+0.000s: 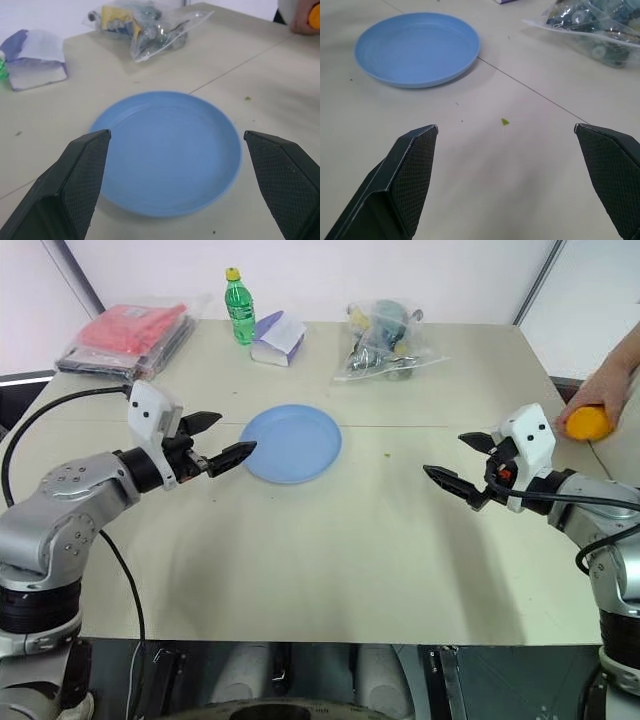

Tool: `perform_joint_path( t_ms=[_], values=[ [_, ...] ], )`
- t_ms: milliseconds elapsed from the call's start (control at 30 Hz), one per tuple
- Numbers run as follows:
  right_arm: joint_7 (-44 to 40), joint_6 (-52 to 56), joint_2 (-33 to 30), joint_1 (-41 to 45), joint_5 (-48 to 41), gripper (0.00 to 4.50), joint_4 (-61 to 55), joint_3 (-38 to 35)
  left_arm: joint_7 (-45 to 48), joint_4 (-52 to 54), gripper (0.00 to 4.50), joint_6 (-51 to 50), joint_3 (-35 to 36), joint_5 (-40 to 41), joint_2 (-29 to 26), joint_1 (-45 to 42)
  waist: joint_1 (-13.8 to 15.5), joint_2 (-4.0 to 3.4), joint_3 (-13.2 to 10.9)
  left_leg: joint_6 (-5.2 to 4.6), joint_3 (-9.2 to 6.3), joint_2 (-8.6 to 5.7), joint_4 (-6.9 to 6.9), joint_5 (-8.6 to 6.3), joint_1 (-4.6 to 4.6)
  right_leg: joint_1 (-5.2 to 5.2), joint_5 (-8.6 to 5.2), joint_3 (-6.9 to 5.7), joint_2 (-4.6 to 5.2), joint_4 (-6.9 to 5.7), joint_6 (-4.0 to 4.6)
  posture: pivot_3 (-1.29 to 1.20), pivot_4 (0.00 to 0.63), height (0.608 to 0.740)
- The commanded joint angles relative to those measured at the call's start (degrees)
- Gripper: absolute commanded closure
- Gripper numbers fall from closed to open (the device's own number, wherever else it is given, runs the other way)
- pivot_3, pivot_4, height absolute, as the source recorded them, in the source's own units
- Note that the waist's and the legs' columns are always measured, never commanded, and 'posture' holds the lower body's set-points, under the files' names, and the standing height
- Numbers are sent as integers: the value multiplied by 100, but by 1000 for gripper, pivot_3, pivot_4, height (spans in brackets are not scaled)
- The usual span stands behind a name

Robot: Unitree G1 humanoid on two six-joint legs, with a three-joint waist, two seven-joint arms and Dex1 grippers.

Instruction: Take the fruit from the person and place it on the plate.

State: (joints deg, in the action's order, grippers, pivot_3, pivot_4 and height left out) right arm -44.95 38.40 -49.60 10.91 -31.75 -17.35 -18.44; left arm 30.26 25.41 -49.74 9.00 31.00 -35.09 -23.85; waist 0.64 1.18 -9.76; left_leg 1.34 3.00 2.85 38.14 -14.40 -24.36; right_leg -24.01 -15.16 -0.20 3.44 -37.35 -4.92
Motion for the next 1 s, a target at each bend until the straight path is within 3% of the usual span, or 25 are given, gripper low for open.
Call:
perform_joint_path(
  t_ms=[33,1000],
  values=[
    [-22,-47,-83,69,-50,0,-150,-153,-58,265,28,-38,266,157,-67,-17,0,0,0,0,0,0,0,0,0,0,0,0,0,0,0,0,150,731],
    [19,-58,31,165,-47,0,-158,-38,-103,441,28,-109,310,385,-281,111,1,0,0,0,1,0,0,0,0,0,0,0,1,0,0,0,150,731]
  ],
)
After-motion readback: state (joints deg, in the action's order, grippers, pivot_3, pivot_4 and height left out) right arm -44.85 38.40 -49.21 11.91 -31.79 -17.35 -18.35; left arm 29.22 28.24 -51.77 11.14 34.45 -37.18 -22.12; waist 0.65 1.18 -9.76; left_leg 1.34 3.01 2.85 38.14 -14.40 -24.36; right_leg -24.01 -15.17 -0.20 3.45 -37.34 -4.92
